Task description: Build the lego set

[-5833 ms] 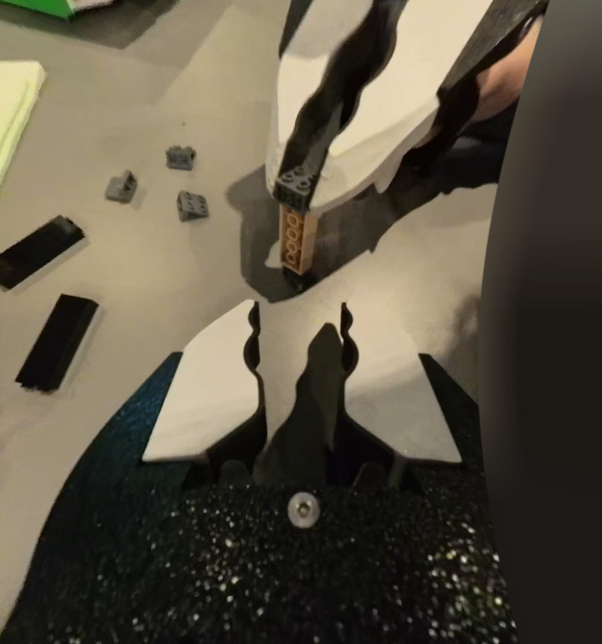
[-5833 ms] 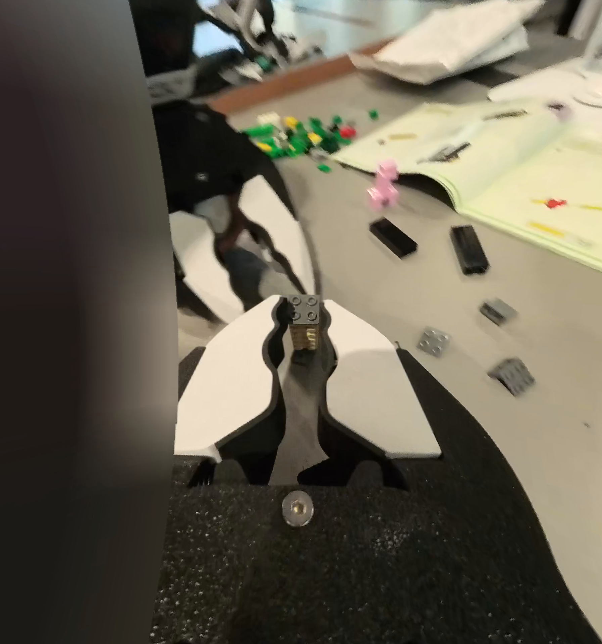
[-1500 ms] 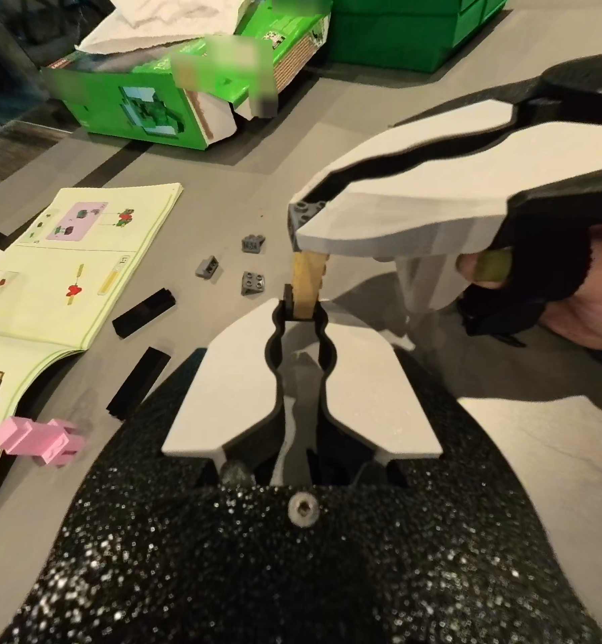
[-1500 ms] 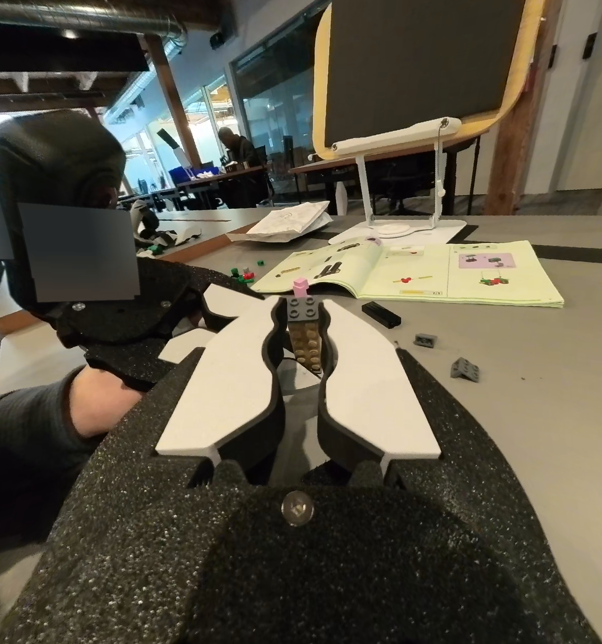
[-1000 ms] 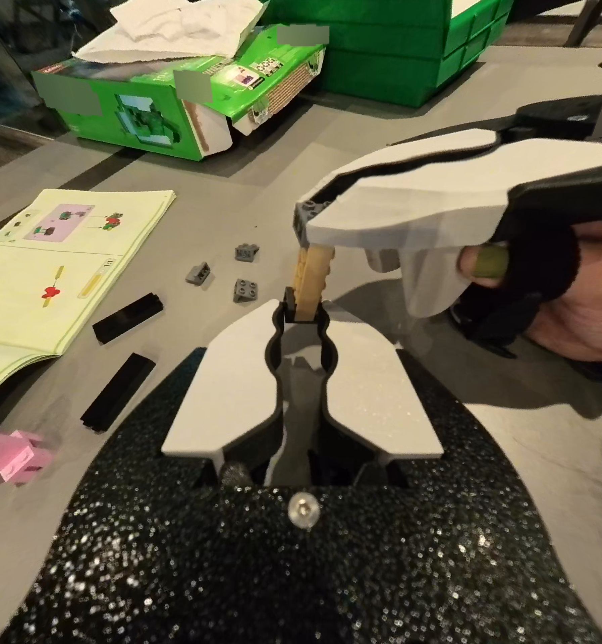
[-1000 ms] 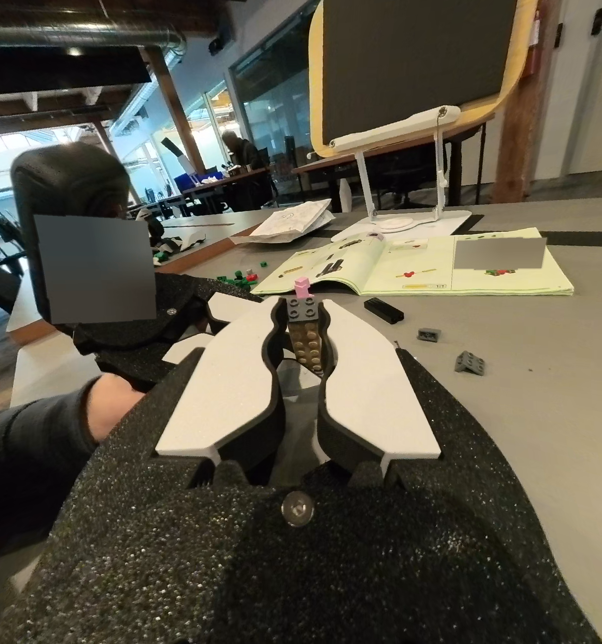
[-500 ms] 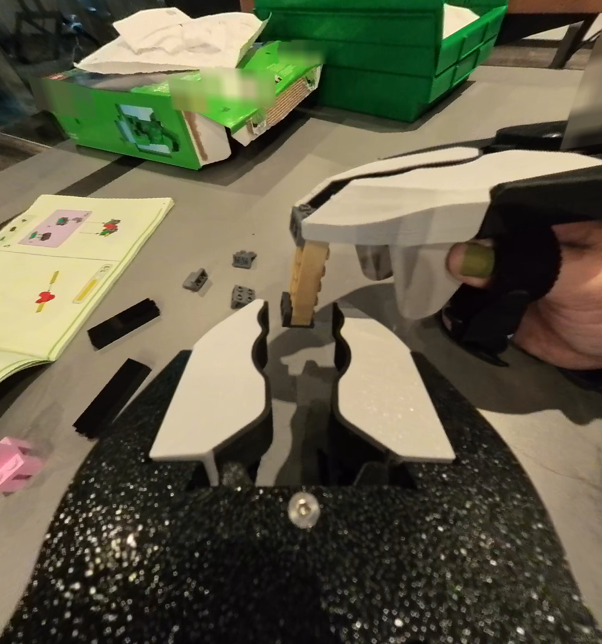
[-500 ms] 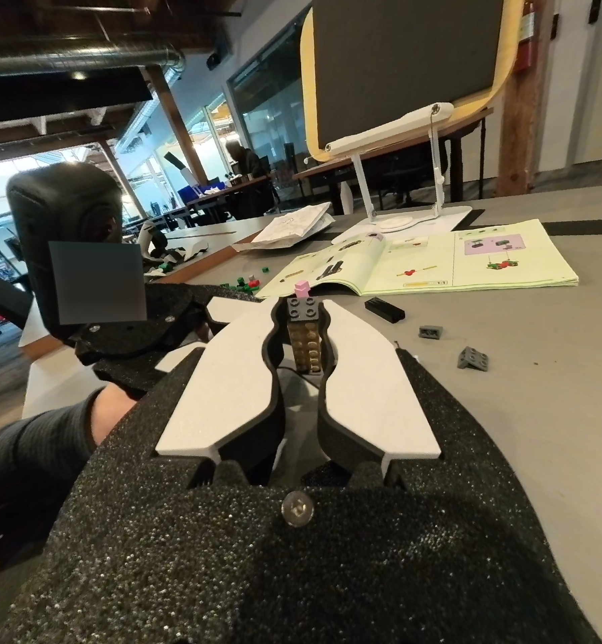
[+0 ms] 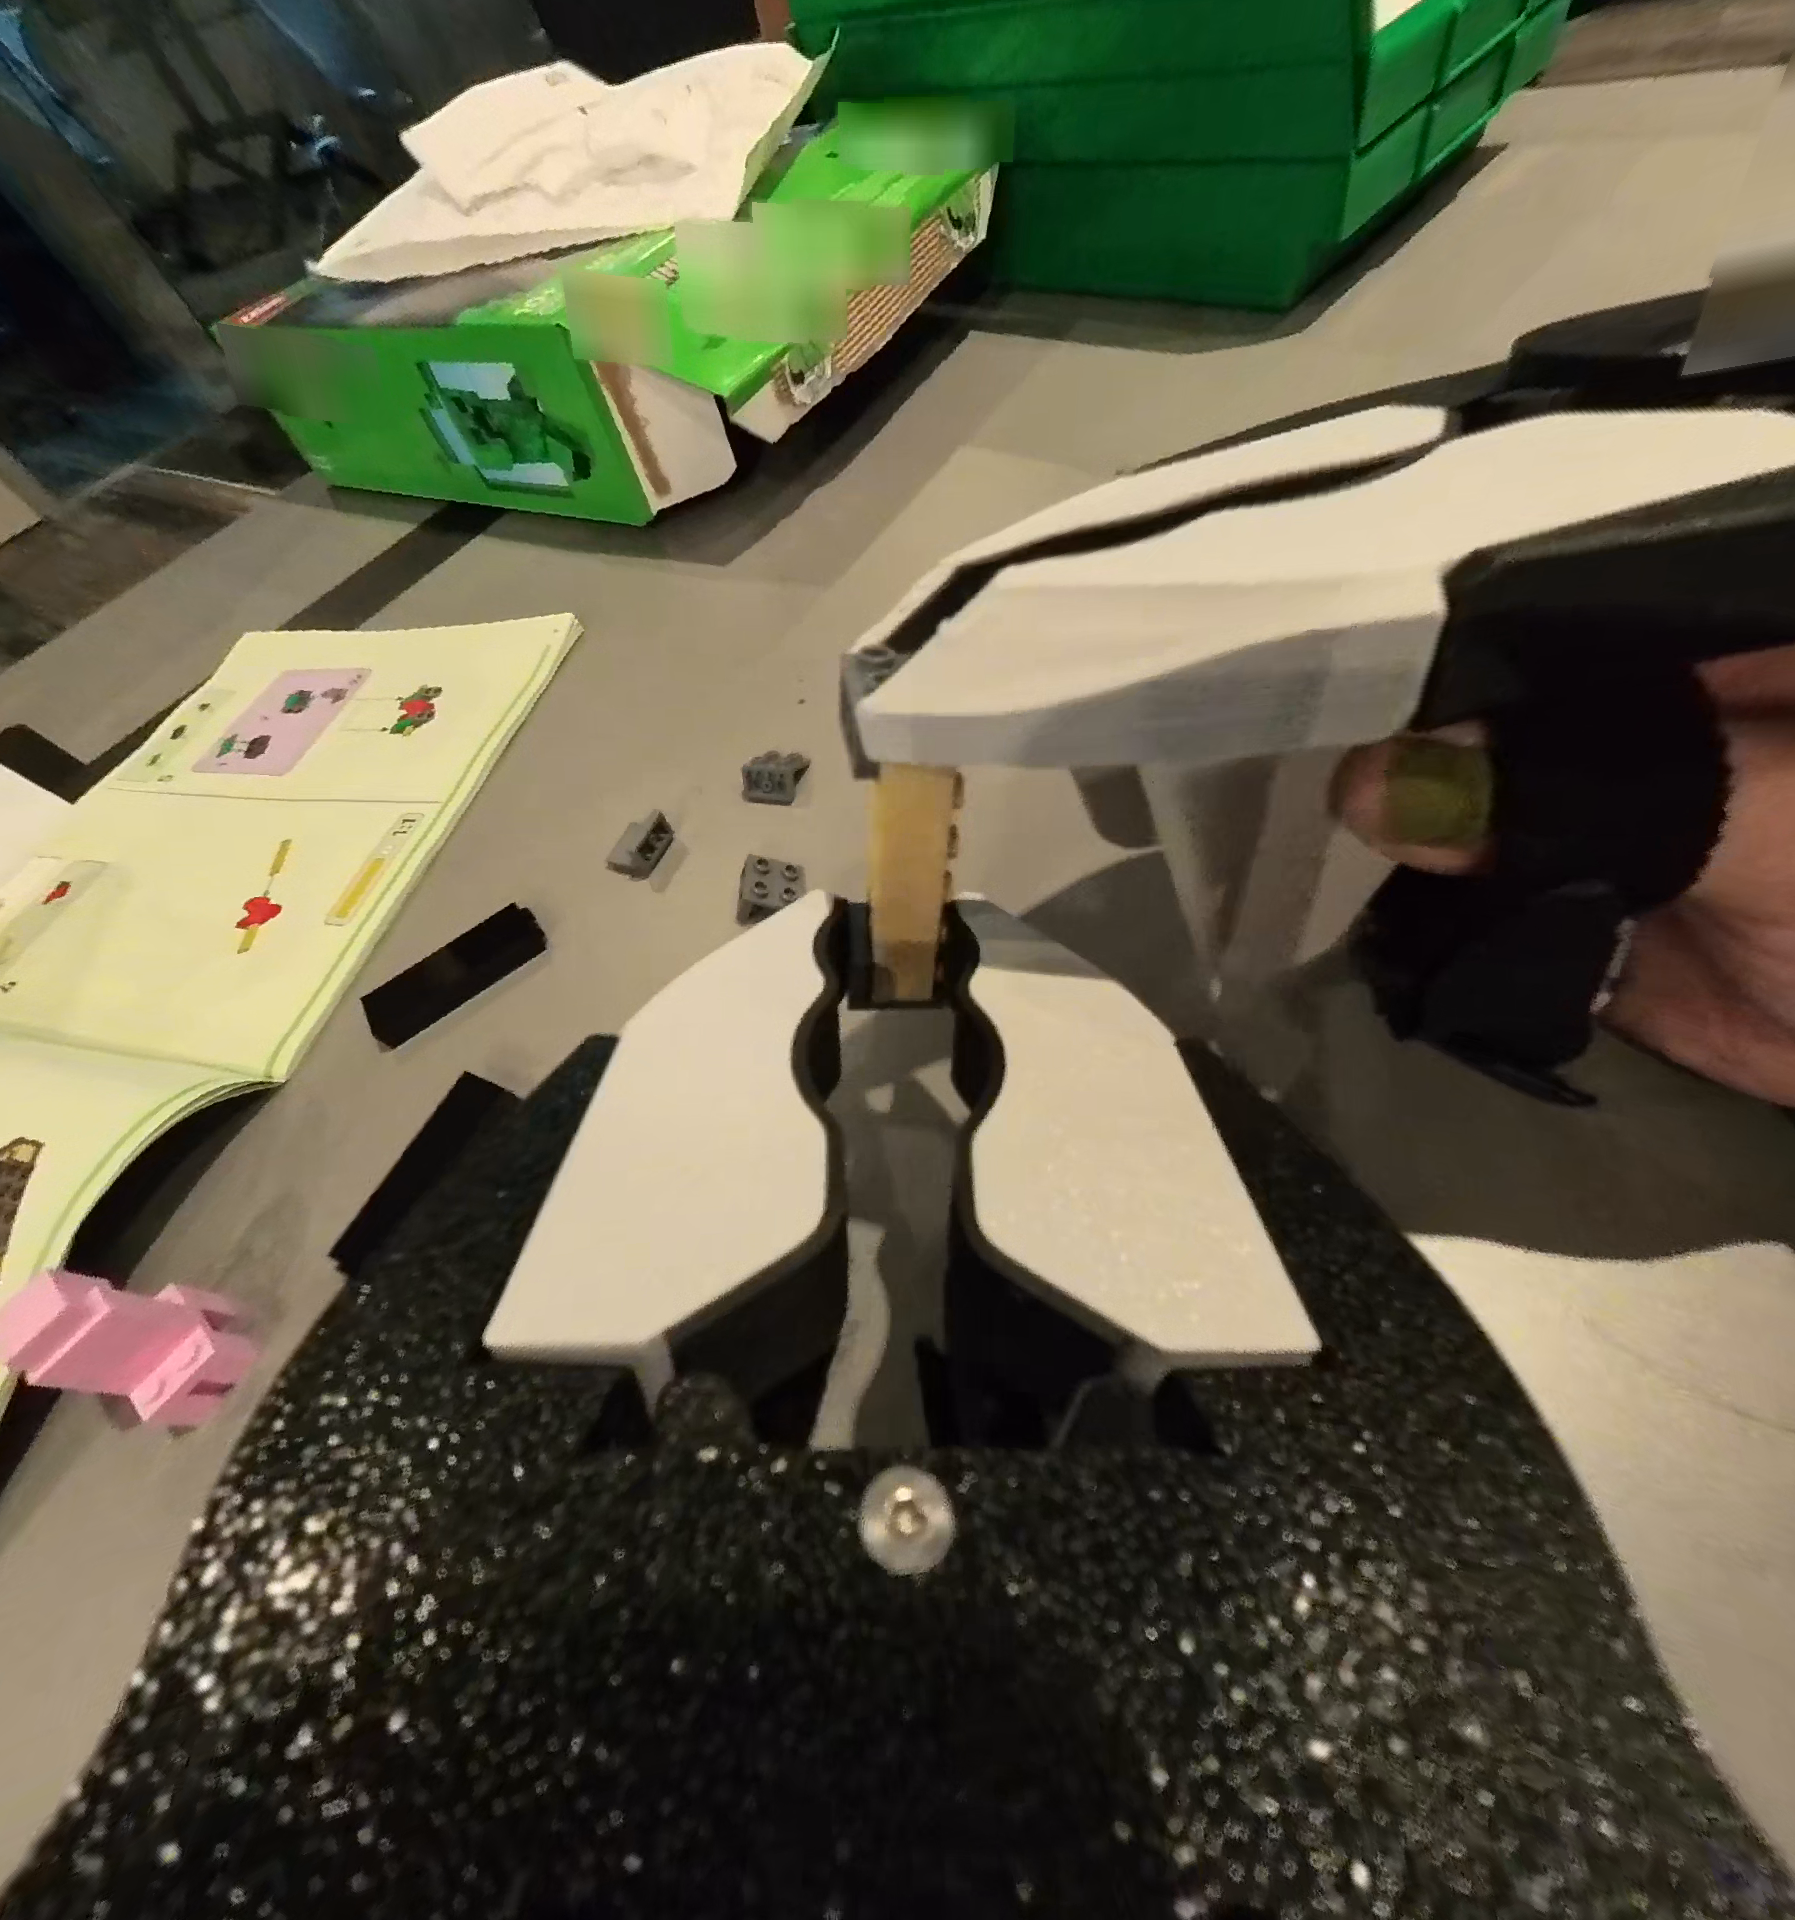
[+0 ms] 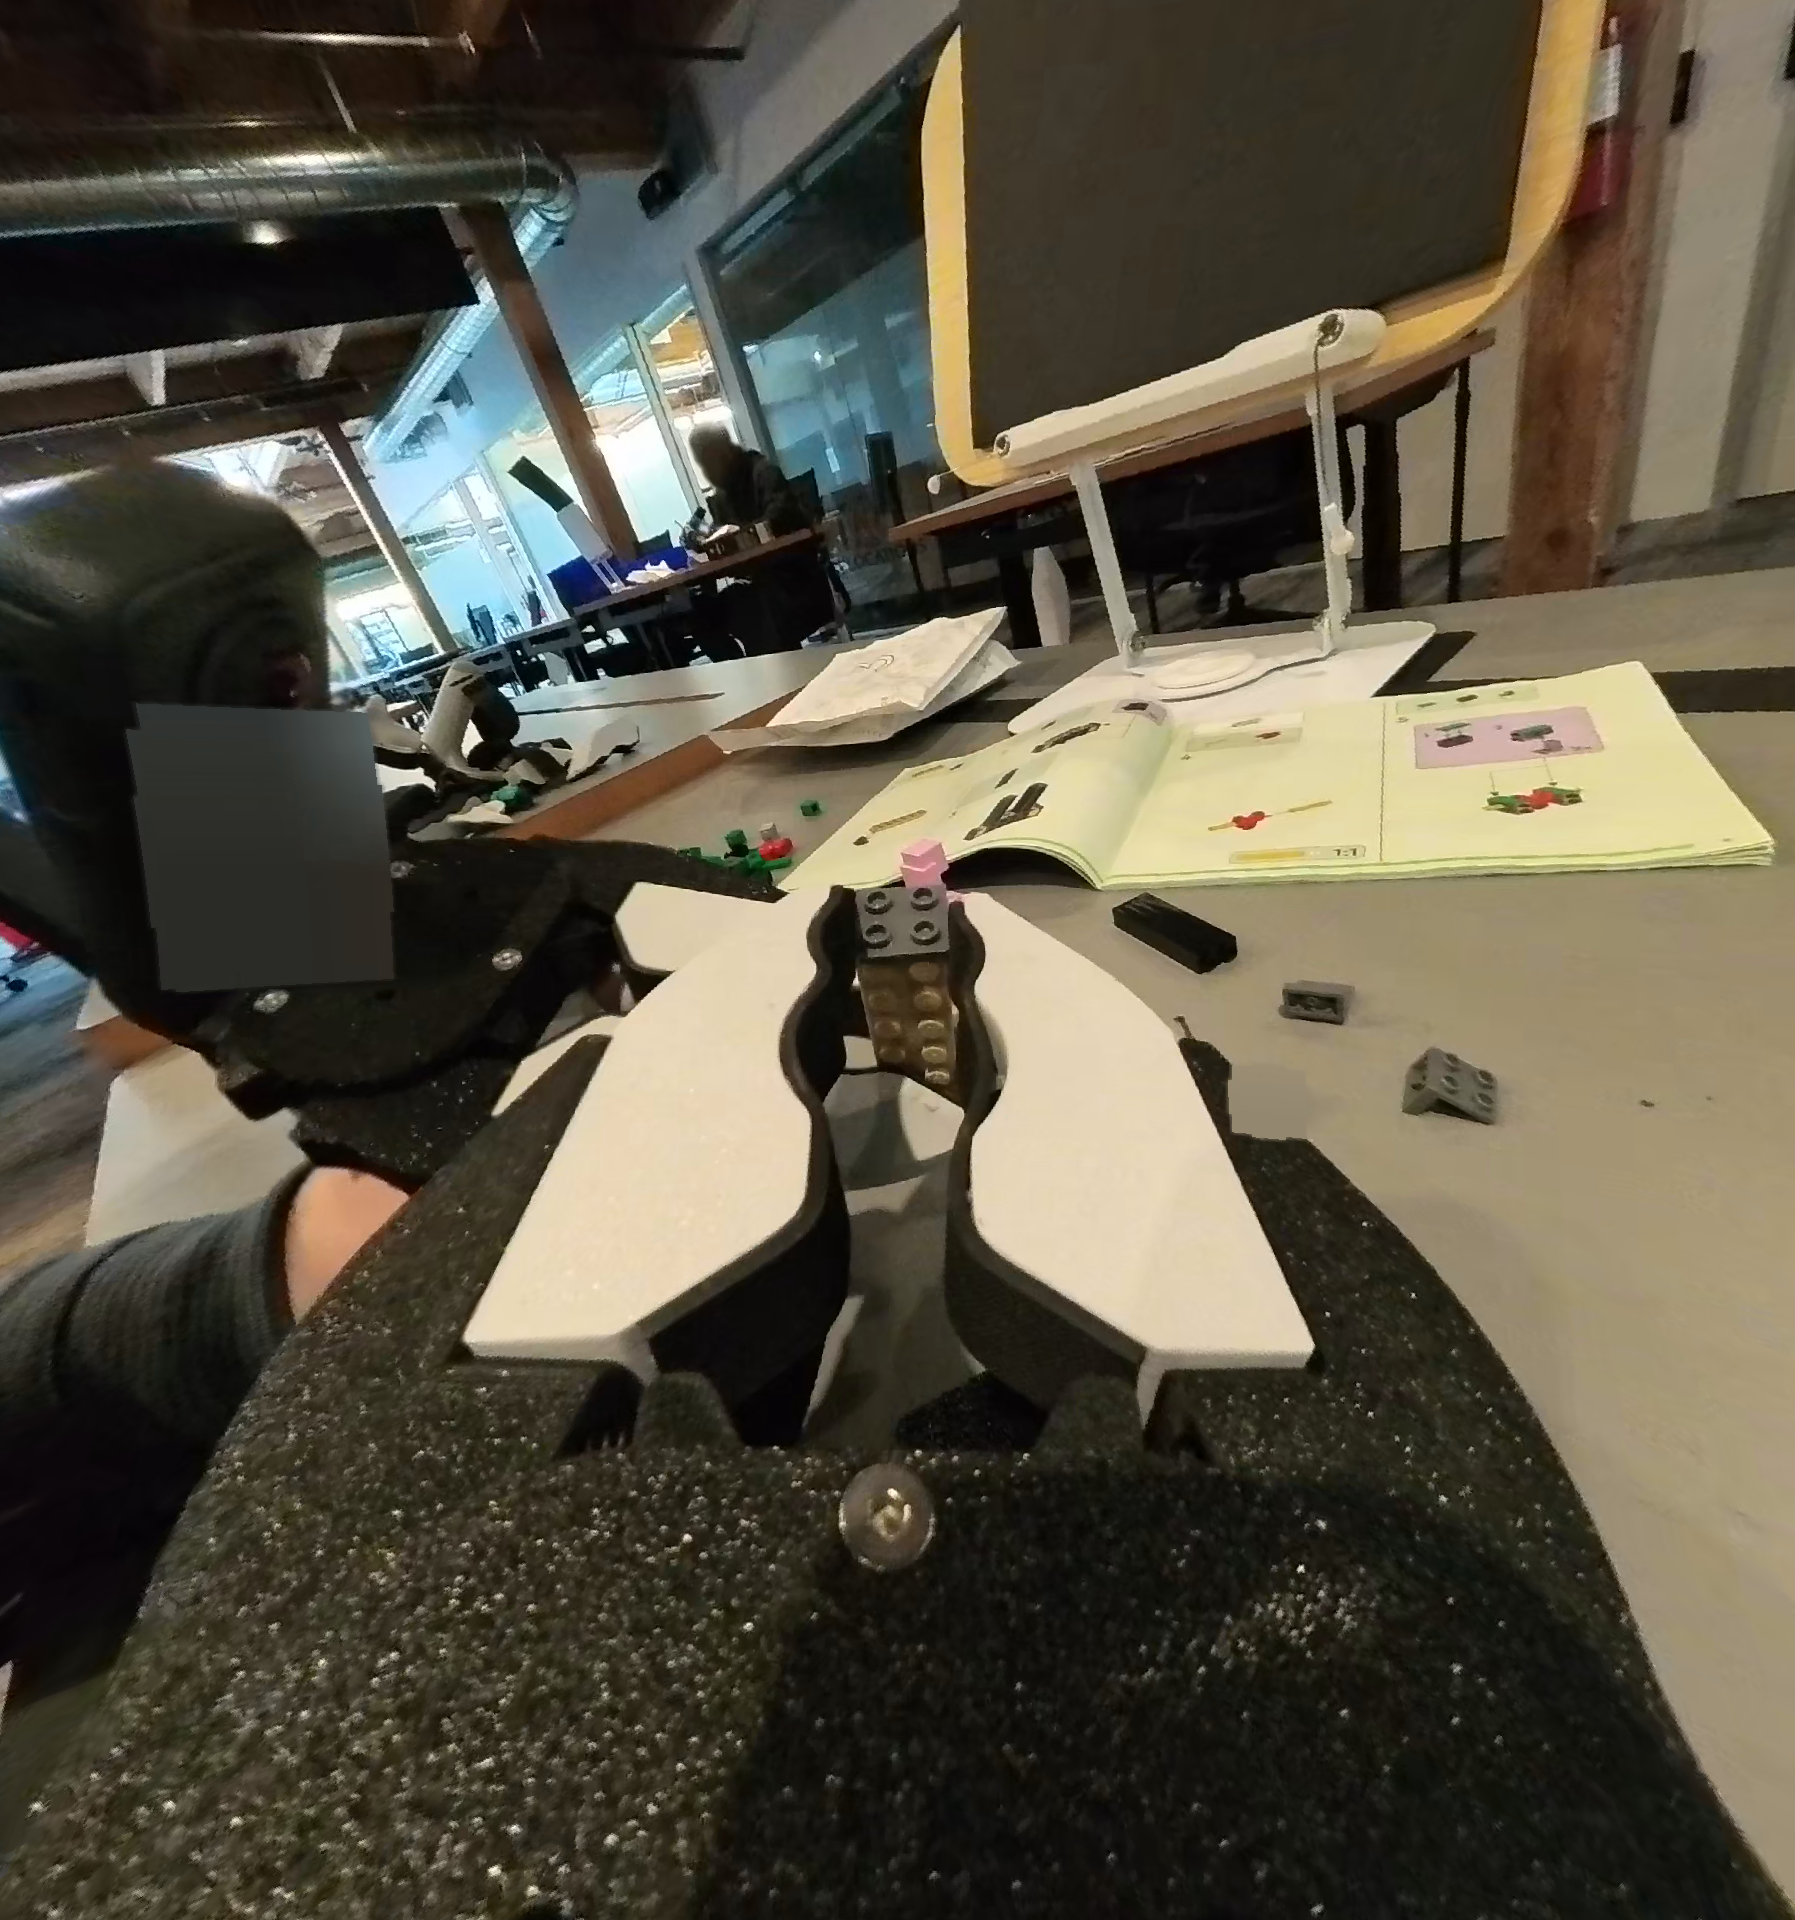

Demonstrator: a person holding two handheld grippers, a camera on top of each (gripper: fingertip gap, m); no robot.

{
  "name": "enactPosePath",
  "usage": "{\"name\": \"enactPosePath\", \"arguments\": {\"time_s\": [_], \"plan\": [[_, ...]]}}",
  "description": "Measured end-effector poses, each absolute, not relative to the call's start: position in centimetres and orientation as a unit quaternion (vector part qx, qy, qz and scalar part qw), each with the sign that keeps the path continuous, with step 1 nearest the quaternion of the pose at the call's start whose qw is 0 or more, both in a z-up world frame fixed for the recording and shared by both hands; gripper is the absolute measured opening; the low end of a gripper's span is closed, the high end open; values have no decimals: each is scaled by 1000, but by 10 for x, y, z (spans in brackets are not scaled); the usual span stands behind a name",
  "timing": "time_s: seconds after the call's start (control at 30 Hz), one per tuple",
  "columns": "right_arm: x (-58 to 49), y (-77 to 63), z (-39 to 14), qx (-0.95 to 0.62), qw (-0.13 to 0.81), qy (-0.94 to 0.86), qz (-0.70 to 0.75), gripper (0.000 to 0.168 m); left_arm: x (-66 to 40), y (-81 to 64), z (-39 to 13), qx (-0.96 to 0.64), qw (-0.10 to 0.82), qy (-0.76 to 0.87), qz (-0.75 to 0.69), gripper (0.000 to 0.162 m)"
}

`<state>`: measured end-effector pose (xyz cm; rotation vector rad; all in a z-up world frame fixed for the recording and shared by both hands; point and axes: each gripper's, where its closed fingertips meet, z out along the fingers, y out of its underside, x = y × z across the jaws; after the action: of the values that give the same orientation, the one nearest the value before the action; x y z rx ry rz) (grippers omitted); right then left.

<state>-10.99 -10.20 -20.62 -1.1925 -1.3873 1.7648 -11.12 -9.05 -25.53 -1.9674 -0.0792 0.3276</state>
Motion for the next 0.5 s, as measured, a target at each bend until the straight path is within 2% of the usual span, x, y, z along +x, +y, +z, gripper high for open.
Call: {"name": "enactPosePath", "arguments": {"time_s": [0.4, 0.5], "plan": [[-109, -104, -206, -450, 283, -514, 673, 16, -110, -93, -255, -832, 537, -22, 134, 15], [-109, -102, -206, -451, 277, -510, 678, 16, -107, -90, -255, -828, 551, -36, 100, 22]]}}
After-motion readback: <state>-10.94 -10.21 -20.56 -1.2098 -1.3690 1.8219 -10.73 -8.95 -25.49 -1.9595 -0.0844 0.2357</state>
